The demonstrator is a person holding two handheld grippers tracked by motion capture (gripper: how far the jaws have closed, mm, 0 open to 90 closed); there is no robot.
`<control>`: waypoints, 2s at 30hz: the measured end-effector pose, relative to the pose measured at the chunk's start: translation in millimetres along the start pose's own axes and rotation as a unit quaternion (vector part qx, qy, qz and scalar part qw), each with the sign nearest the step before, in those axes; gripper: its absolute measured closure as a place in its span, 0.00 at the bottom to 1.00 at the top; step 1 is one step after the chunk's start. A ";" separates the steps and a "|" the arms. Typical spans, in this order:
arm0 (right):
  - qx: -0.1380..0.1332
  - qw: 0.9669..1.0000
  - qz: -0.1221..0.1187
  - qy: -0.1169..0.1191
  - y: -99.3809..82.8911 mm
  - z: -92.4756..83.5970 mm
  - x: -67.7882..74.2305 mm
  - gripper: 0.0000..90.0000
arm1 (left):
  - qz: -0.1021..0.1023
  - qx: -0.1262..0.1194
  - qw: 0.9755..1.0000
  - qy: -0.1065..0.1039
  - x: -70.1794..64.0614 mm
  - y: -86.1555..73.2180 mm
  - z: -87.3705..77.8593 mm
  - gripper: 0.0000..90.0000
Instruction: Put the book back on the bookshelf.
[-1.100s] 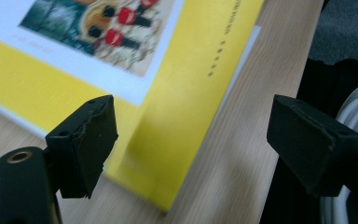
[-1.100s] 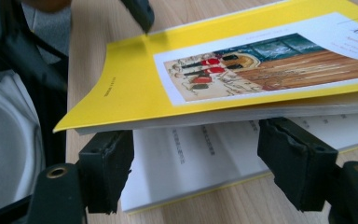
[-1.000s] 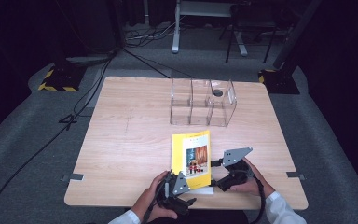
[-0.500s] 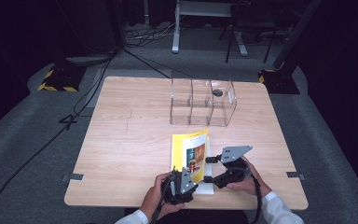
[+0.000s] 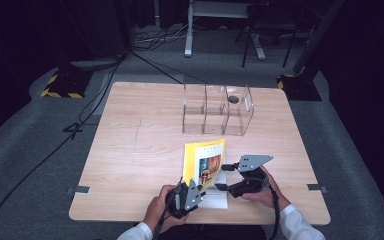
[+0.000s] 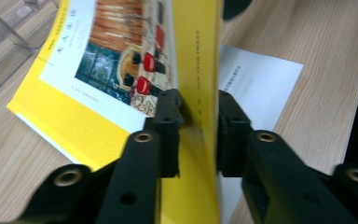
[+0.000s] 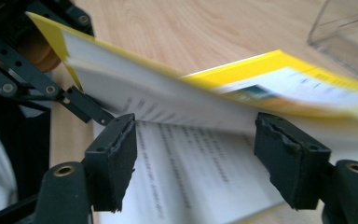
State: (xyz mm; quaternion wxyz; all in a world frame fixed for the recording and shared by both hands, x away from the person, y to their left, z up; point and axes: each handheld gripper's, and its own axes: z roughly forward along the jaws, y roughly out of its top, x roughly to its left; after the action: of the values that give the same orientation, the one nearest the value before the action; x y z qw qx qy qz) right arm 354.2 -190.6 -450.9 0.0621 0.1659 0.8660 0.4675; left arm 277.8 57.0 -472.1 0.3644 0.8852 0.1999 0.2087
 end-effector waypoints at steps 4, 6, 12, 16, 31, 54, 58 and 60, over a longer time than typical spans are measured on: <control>-0.016 1.000 -0.002 -0.006 2.1 -9.9 -3.3 0.35 | 0.008 0.005 1.000 -0.008 9.2 -9.7 -5.1 0.90; -0.018 1.000 -0.011 -0.008 4.2 -12.6 -2.4 0.35 | -0.002 0.000 1.000 -0.021 16.1 -14.4 -8.9 0.90; -0.001 0.998 -0.062 0.001 15.6 -2.2 6.4 0.33 | -0.009 -0.006 0.999 -0.050 35.2 -28.1 -20.4 0.91; 0.009 0.997 -0.073 0.015 23.3 9.0 9.6 0.33 | -0.009 -0.006 0.998 -0.058 41.8 -33.3 -25.2 0.90; 0.071 0.993 -0.094 -0.011 17.3 52.1 -6.1 0.60 | -0.039 -0.014 0.995 -0.089 84.0 -68.6 -47.4 0.85; 0.045 0.980 -0.180 -0.070 7.6 51.4 -5.5 0.83 | -0.065 -0.039 0.996 -0.043 93.4 -55.7 -61.4 0.64; 0.053 0.979 -0.183 -0.073 8.9 53.5 -2.9 0.83 | -0.066 -0.043 0.996 -0.033 82.7 -43.1 -63.3 0.57; 0.062 0.977 -0.187 -0.076 10.3 55.3 0.7 0.83 | -0.076 -0.026 0.997 -0.012 70.8 -29.8 -57.8 0.54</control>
State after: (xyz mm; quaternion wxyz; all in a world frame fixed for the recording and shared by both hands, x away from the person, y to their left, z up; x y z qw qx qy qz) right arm 370.5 -141.5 -473.0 0.2037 0.0397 0.9019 0.3788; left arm 301.0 144.8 -440.5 0.4048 0.8600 0.2565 0.1753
